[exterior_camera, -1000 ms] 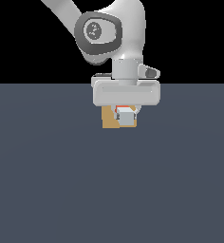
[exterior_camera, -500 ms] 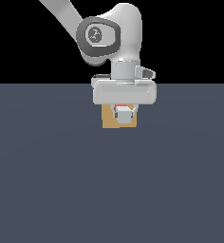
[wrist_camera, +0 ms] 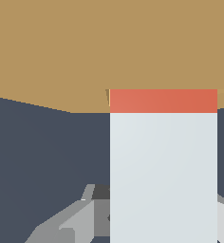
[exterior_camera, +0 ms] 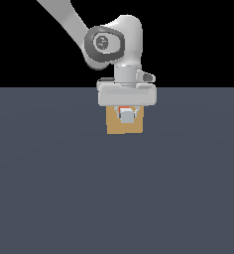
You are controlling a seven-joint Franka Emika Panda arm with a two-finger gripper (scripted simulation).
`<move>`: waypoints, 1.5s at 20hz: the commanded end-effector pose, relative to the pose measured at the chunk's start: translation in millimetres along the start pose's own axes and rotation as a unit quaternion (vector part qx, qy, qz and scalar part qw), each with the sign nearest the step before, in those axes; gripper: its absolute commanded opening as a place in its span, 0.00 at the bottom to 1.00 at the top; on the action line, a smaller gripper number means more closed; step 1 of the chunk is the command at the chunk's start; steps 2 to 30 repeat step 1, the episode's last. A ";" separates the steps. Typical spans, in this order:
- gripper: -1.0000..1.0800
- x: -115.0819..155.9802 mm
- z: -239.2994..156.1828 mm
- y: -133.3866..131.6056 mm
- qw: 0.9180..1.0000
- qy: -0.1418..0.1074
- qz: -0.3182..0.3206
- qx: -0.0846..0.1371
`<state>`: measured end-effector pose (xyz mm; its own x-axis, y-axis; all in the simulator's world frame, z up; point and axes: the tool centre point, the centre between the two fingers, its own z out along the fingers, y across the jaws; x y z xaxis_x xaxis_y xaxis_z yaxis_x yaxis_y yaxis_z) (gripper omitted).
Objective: Insert the peg into the horizontal hole in a box.
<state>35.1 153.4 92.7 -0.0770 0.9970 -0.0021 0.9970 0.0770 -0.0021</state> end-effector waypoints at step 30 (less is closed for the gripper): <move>0.00 8.5 -1.4 1.1 1.000 0.001 -0.002 -0.002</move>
